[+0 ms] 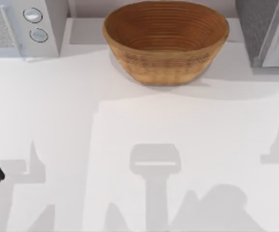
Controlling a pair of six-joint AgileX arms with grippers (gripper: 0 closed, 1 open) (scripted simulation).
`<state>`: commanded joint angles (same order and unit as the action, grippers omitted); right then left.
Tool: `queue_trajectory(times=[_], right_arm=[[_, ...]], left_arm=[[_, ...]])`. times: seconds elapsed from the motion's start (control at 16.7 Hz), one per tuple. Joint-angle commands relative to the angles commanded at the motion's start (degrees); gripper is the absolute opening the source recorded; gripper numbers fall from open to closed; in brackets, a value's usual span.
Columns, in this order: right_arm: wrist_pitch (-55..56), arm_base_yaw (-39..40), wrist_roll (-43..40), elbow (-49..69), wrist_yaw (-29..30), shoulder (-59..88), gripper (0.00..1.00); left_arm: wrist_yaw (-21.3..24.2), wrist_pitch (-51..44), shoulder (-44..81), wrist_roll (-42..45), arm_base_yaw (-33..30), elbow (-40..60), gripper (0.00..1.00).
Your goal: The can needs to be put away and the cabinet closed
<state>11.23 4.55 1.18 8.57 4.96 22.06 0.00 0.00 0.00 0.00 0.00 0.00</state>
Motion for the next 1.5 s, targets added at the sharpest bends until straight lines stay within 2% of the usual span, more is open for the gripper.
queue_trajectory(times=[0.42,0.9,1.2,1.5], right_arm=[[-10.6,-4.3,-1.1,-8.1,-4.6,-20.8,0.0],[-11.3,-4.3,-1.0,-7.8,-4.9,-21.3,0.0],[-14.2,-2.5,-0.8,4.3,-3.6,-11.1,0.0],[-20.4,0.0,-0.6,28.4,-0.8,7.8,0.0]], left_arm=[[0.0,0.0,0.0,0.0,0.0,0.0,1.0],[0.0,0.0,0.0,0.0,0.0,0.0,1.0],[0.0,0.0,0.0,0.0,0.0,0.0,1.0],[0.0,0.0,0.0,0.0,0.0,0.0,1.0]])
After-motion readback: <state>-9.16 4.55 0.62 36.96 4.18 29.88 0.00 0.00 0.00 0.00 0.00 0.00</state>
